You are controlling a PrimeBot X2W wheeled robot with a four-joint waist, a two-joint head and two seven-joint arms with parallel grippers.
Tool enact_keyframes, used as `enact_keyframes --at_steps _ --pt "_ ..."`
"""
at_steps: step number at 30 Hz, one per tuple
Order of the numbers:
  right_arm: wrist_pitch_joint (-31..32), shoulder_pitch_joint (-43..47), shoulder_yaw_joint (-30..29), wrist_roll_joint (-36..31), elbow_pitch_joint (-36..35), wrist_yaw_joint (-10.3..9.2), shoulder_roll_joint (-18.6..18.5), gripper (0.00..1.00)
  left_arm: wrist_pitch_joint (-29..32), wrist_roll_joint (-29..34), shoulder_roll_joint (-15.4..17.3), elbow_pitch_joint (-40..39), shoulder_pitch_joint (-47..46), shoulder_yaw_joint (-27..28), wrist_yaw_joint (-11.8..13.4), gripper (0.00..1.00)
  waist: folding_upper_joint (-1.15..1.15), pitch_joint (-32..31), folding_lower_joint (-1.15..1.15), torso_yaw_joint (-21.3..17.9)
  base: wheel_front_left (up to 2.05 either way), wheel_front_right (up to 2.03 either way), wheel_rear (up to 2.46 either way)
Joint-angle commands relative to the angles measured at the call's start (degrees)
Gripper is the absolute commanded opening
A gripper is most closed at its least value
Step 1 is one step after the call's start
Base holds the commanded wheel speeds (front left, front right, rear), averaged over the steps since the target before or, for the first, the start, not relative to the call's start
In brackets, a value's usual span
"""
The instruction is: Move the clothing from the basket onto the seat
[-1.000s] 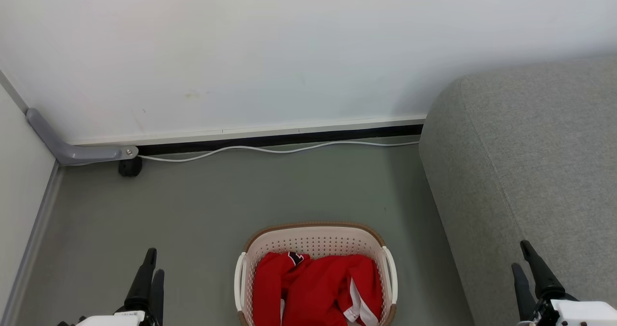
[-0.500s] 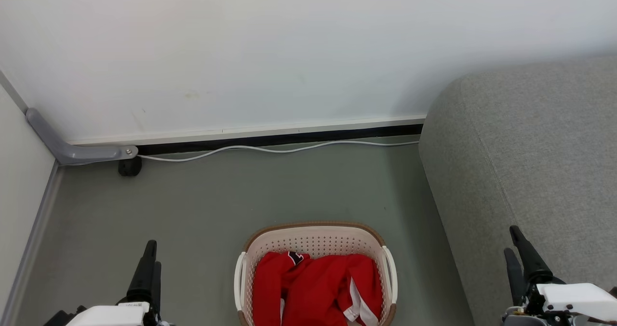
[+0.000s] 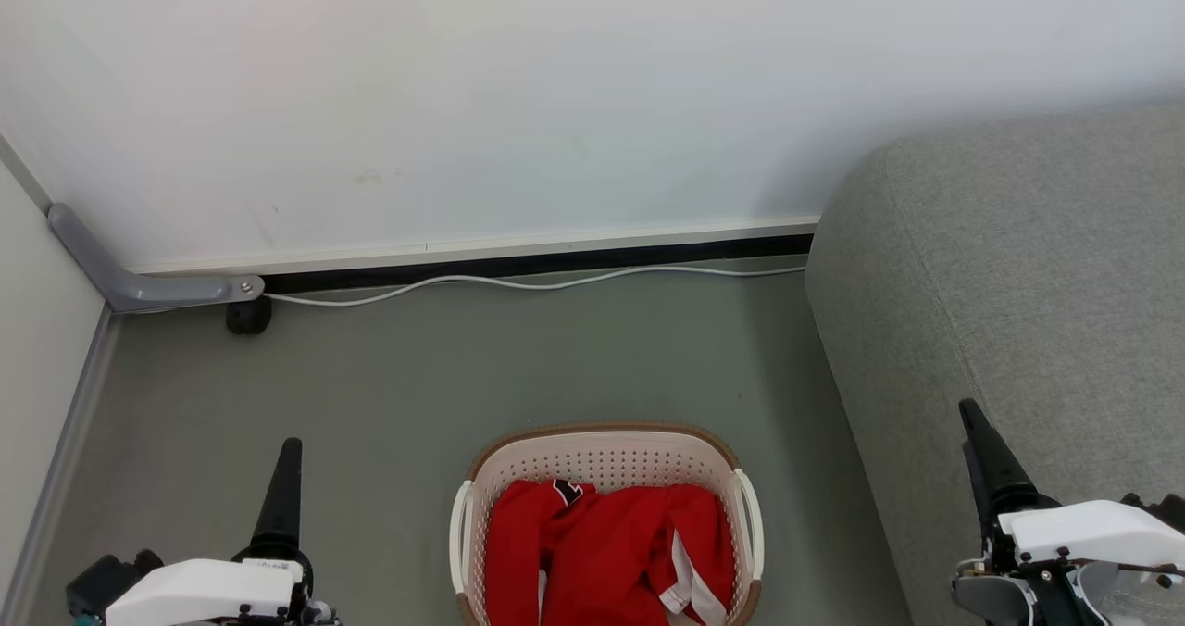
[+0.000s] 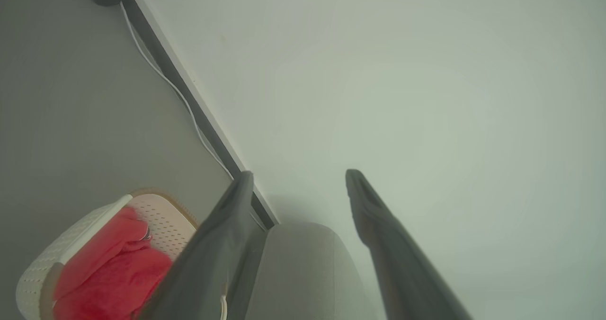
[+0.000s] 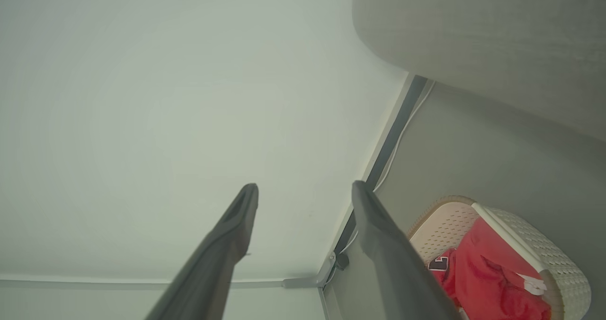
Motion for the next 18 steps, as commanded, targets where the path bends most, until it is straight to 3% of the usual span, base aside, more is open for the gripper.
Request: enact_keyframes --at_steps 1,18 --pt "-0.85 -3.34 0.75 -1.98 -1.04 0.14 -1.10 1.00 -0.57 2.84 0.93 -1.33 -3.87 0.48 -0.27 1.00 0.00 0.06 -0.01 0.03 0.00 0.00 0.00" --pt "-3.71 -7.42 3.54 -17.94 1.63 0.18 -2.54 1.00 -3.42 20.37 1.61 -0.93 -6.43 -0.12 -0.33 1.00 0.00 0.77 -0.01 0.03 0.00 0.00 0.00"
